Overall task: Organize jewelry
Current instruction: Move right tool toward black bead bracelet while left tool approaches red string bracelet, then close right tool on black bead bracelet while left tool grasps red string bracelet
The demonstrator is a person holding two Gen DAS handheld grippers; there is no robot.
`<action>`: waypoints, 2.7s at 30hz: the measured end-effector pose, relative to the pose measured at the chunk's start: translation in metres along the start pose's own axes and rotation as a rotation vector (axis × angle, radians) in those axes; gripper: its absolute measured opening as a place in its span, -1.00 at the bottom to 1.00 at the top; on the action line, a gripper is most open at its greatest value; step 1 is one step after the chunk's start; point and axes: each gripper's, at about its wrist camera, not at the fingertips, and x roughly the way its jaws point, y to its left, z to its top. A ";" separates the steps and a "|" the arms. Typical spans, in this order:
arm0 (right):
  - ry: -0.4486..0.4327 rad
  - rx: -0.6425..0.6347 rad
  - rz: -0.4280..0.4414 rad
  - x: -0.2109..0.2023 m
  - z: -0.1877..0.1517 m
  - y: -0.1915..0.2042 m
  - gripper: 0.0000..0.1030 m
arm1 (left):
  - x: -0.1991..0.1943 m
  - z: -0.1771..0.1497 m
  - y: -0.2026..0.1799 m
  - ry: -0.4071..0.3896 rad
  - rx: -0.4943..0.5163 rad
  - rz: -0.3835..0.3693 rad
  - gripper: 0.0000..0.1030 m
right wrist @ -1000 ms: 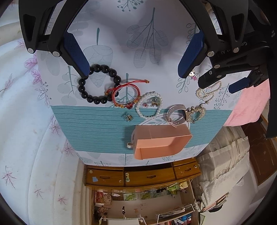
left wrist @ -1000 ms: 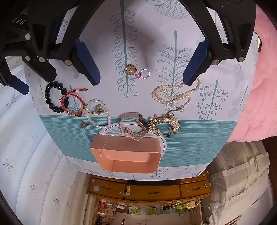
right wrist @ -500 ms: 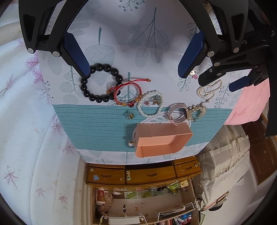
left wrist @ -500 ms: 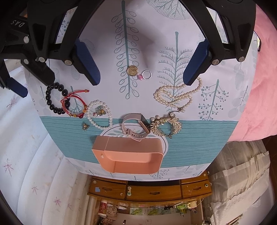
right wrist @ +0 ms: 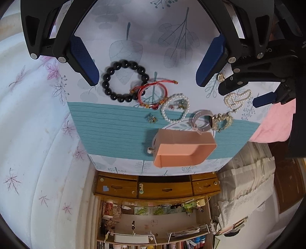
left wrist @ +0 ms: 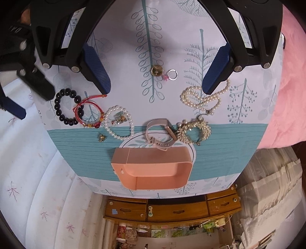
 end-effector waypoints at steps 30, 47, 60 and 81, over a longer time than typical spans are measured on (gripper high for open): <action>0.096 0.163 0.065 0.008 0.053 -0.104 0.62 | 0.045 0.047 -0.010 0.110 -0.019 -0.079 0.66; 0.330 0.161 0.088 0.085 0.039 -0.107 0.27 | 0.072 0.037 -0.014 0.162 0.018 -0.080 0.56; 0.443 0.046 0.006 0.140 0.018 -0.085 -0.25 | 0.091 0.033 -0.006 0.213 0.024 -0.110 0.35; 0.276 0.146 -0.023 0.066 -0.001 -0.116 -0.71 | 0.084 0.038 -0.092 0.246 0.216 -0.210 0.35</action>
